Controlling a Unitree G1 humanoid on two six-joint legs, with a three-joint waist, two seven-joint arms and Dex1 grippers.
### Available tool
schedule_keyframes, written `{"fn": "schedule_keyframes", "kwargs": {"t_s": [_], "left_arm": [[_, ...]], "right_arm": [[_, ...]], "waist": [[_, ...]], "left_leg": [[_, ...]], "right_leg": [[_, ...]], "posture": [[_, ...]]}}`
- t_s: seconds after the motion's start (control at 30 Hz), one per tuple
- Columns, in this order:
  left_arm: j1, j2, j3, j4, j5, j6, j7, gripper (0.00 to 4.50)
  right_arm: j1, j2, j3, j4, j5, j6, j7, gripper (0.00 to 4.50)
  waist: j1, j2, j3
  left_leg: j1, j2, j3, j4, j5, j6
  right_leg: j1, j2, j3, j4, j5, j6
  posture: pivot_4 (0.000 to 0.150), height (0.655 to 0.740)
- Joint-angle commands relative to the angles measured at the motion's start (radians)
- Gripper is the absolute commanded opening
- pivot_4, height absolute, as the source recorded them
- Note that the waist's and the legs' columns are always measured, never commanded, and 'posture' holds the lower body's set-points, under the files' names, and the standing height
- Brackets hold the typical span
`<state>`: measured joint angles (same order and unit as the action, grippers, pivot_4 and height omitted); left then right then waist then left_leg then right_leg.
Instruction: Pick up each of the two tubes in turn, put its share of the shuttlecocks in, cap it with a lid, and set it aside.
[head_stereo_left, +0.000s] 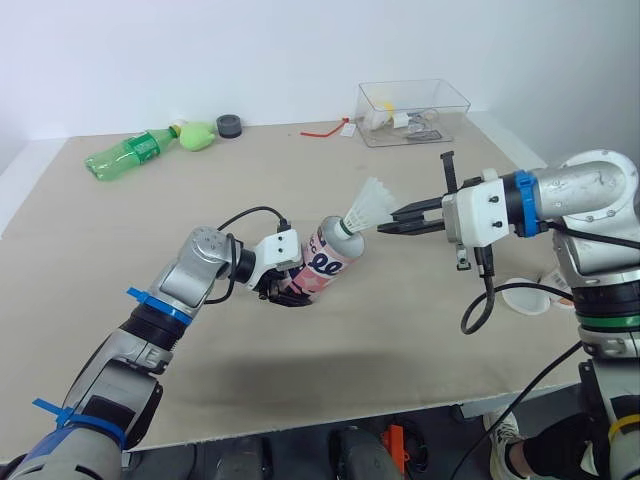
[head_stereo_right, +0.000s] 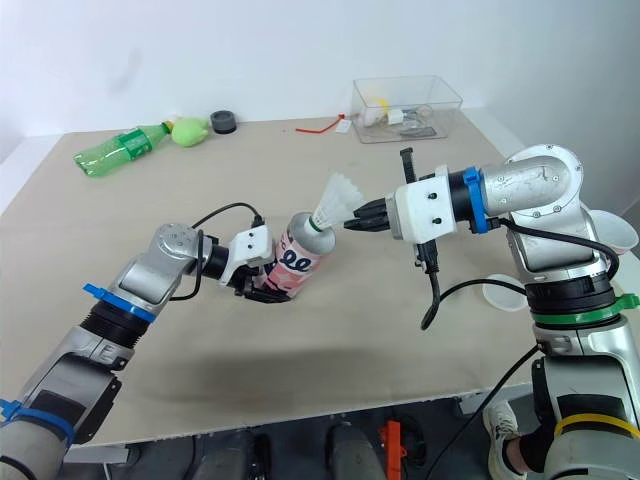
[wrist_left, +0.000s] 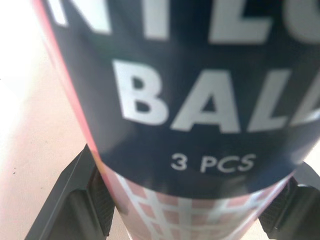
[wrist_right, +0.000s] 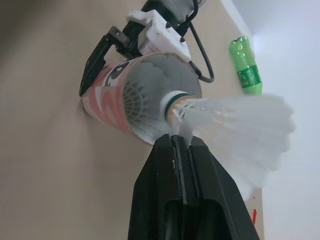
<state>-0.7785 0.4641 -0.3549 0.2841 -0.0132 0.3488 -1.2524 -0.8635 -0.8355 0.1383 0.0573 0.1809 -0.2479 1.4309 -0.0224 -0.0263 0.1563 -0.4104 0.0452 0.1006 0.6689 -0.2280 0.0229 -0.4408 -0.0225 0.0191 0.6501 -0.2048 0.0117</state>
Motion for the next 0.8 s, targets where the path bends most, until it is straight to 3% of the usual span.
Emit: {"fn": "schedule_keyframes", "kwargs": {"t_s": [0.03, 0.27, 0.37, 0.47, 0.6, 0.63, 0.8], "left_arm": [[-0.010, 0.001, 0.000, 0.005, -0.002, -0.004, 0.001, 3.11], [-0.022, -0.006, 0.002, 0.014, -0.001, -0.003, 0.006, 3.11], [-0.017, -0.005, 0.001, 0.013, 0.000, -0.004, 0.007, 3.11], [-0.013, -0.004, 0.000, 0.010, 0.000, -0.003, 0.006, 3.11], [-0.013, -0.004, 0.001, 0.012, 0.000, -0.002, 0.005, 3.11], [-0.013, -0.003, 0.000, 0.012, 0.001, -0.003, 0.005, 3.11], [-0.018, -0.002, -0.007, 0.016, 0.006, -0.013, -0.002, 3.11]], "right_arm": [[-0.017, -0.001, 0.006, 0.000, -0.002, -0.042, 0.016, 0.03], [0.009, 0.028, 0.053, 0.045, -0.039, -0.125, 0.009, 0.03], [-0.010, 0.053, 0.062, 0.057, -0.025, -0.105, 0.011, 0.92], [-0.016, 0.075, 0.051, 0.049, 0.014, -0.074, 0.012, 2.33], [-0.061, 0.098, 0.006, -0.035, 0.144, 0.143, -0.014, 4.19], [-0.079, 0.097, -0.006, -0.045, 0.173, 0.194, -0.019, 4.48], [-0.174, 0.077, -0.049, 0.018, 0.223, 0.363, -0.025, 4.48]], "waist": [[0.000, 0.000, 0.000], [0.000, 0.000, 0.000], [0.000, 0.000, 0.000], [0.000, 0.000, 0.000], [0.000, 0.000, 0.000], [0.000, 0.000, 0.000], [0.001, 0.000, 0.000]], "left_leg": [[0.000, 0.000, 0.000, 0.000, 0.000, 0.000], [0.000, 0.000, 0.000, 0.000, 0.000, 0.000], [0.000, 0.000, 0.001, 0.000, 0.000, 0.000], [0.000, 0.000, 0.000, 0.000, 0.000, 0.000], [0.000, 0.000, 0.000, 0.000, 0.000, 0.000], [0.000, 0.000, 0.000, 0.000, 0.000, 0.000], [0.000, 0.000, 0.000, 0.000, 0.000, 0.000]], "right_leg": [[0.000, 0.000, 0.000, 0.000, 0.000, 0.000], [0.000, 0.000, 0.000, 0.000, 0.000, 0.000], [0.000, -0.001, 0.001, 0.000, 0.000, 0.000], [0.000, 0.000, 0.000, 0.000, 0.001, 0.001], [0.000, 0.000, 0.000, 0.000, 0.002, 0.000], [0.000, 0.000, 0.000, 0.000, 0.002, -0.001], [0.000, -0.001, 0.000, 0.000, 0.002, -0.004]], "posture": [[0.150, 0.7400], [0.150, 0.7400], [0.150, 0.7400], [0.150, 0.7400], [0.150, 0.7400], [0.150, 0.7400], [0.150, 0.7400]]}}
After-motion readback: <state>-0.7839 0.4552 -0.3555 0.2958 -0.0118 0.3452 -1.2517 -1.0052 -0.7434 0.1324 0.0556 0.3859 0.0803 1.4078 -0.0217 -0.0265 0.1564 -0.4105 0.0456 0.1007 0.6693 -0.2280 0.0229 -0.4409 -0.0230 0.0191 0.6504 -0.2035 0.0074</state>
